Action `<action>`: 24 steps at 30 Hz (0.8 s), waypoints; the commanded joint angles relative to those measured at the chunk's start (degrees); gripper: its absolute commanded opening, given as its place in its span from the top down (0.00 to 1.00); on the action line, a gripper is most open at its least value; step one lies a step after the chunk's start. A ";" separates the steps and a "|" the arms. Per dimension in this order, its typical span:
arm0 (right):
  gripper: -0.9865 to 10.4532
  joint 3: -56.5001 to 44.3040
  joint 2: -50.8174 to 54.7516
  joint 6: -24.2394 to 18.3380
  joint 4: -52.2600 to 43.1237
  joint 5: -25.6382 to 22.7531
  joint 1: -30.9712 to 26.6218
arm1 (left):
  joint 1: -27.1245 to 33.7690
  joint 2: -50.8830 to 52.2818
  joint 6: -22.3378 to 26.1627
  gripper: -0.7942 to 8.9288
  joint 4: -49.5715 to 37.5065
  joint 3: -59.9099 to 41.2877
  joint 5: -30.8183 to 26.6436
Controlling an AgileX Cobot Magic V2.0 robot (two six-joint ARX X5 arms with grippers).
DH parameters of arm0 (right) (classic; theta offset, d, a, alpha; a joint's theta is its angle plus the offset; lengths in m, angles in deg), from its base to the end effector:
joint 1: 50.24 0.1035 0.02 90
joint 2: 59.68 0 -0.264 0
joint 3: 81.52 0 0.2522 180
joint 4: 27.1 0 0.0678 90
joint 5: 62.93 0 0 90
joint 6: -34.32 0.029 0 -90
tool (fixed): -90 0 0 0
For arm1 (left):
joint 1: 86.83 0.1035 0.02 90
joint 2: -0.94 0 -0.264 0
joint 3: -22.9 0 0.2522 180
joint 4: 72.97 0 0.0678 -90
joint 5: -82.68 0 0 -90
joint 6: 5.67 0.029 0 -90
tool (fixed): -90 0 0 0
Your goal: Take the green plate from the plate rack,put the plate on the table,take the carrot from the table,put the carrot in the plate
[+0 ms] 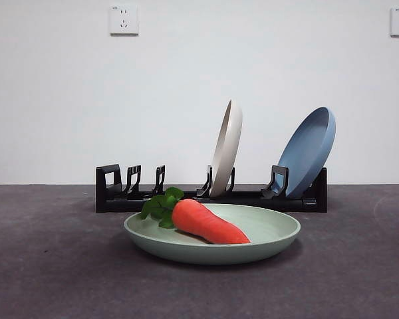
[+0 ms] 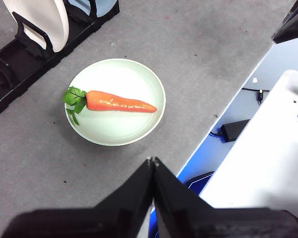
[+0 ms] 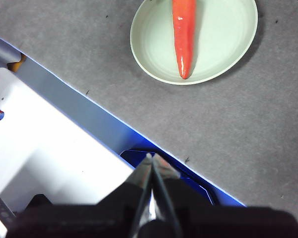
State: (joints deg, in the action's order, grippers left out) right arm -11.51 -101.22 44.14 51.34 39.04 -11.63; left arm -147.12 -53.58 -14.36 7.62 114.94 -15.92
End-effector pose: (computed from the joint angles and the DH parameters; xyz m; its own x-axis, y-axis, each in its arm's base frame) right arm 0.0790 0.0708 0.3252 0.3622 0.5547 -0.7491 -0.6022 0.7527 0.2662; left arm 0.0718 -0.1171 0.4062 0.4879 -0.5532 -0.6752 0.7443 0.6678 -0.0094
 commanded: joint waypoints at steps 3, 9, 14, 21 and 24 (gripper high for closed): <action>0.91 -0.24 0.04 -0.24 -0.24 -0.13 0.09 | 2.29 0.87 3.69 0.92 -3.82 -0.22 -5.38; 0.91 -0.26 0.04 -0.24 -0.22 -0.11 0.09 | 14.67 3.52 20.11 0.92 -21.70 -0.26 -1.62; 0.91 -0.26 0.04 -0.24 -0.22 -0.13 0.09 | 29.40 8.50 21.46 0.92 -32.70 -1.70 7.63; 0.91 -0.24 0.04 -0.24 -0.24 -0.13 0.09 | 45.31 20.04 22.25 0.92 -48.59 -16.50 8.74; 0.91 -0.26 0.04 -0.24 -0.24 -0.13 0.09 | 49.77 25.90 22.25 0.92 -54.66 -26.64 8.74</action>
State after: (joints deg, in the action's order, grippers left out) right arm -11.51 -101.22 44.14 51.34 39.01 -11.63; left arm -98.67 -29.12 6.99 -45.89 93.11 -7.16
